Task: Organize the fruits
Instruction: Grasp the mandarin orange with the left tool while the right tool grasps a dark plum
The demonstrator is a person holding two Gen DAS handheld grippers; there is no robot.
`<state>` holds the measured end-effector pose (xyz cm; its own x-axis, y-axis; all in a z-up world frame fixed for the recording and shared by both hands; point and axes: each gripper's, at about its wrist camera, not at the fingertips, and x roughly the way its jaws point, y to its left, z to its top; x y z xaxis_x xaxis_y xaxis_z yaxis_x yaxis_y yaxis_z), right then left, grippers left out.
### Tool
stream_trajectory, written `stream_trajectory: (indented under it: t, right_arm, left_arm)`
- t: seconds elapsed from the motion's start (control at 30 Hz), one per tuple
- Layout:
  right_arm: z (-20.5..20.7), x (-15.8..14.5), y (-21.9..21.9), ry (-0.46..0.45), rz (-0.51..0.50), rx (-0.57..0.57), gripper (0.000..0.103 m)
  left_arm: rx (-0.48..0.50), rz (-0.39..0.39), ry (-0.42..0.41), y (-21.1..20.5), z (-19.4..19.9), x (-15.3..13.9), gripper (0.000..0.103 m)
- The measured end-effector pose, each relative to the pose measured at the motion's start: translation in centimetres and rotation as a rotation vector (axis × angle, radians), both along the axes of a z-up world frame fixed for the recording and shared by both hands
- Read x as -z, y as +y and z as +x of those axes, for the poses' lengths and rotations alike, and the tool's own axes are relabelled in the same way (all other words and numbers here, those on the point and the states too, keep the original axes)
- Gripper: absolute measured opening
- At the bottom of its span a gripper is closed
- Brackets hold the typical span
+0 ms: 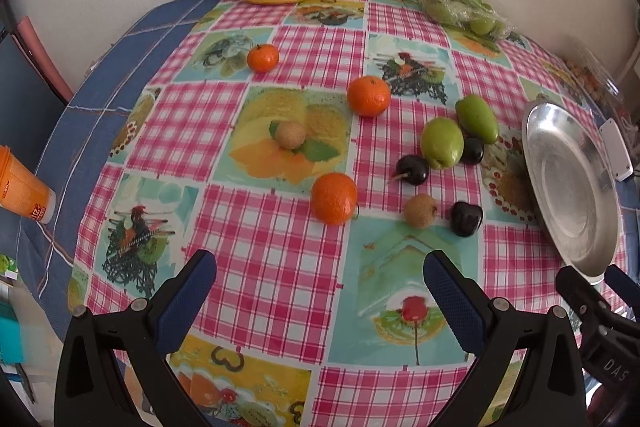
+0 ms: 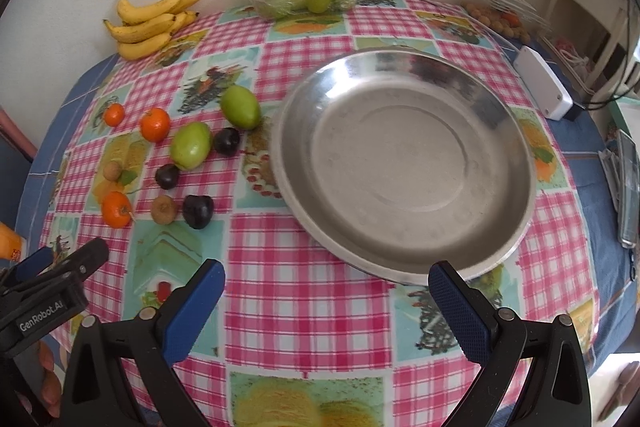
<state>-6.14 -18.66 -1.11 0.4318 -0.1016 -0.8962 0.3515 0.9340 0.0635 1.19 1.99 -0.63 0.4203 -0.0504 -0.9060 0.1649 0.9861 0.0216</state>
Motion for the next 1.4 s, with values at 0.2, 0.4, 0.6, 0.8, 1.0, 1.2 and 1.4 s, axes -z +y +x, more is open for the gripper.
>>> stream_trajectory:
  t: [0.2, 0.4, 0.6, 0.8, 1.0, 1.2, 1.4]
  right_arm:
    - [2.0, -0.4, 2.3, -0.041, 0.051, -0.076, 0.103]
    - [3.4, -0.3, 4.2, -0.051, 0.084, -0.125, 0.099]
    - [5.2, 0.4, 5.0, -0.032, 0.094, -0.154, 0.079]
    - [6.6, 2.0, 5.0, 0.008, 0.141, -0.162, 0.056]
    - [7.3, 2.6, 5.3, 0.018, 0.166, -0.175, 0.049]
    - [7.9, 3.5, 5.2, 0.048, 0.177, -0.166, 0.040]
    - [8.2, 3.8, 5.1, 0.049, 0.197, -0.161, 0.036]
  left_arm:
    - [-0.003, -0.059, -0.001, 1.0, 1.2, -0.5, 0.103]
    - [-0.032, -0.089, -0.026, 2.0, 2.8, -1.2, 0.103]
    - [-0.057, -0.091, 0.028, 1.6, 4.3, -0.4, 0.103]
    - [-0.075, -0.093, 0.056, 1.2, 5.2, 0.7, 0.100]
    - [-0.046, -0.107, 0.101, 0.7, 5.9, 2.0, 0.080]
    - [-0.025, -0.110, 0.125, 0.3, 6.2, 2.7, 0.066]
    - [-0.018, -0.130, 0.151, 0.2, 6.3, 3.3, 0.051]
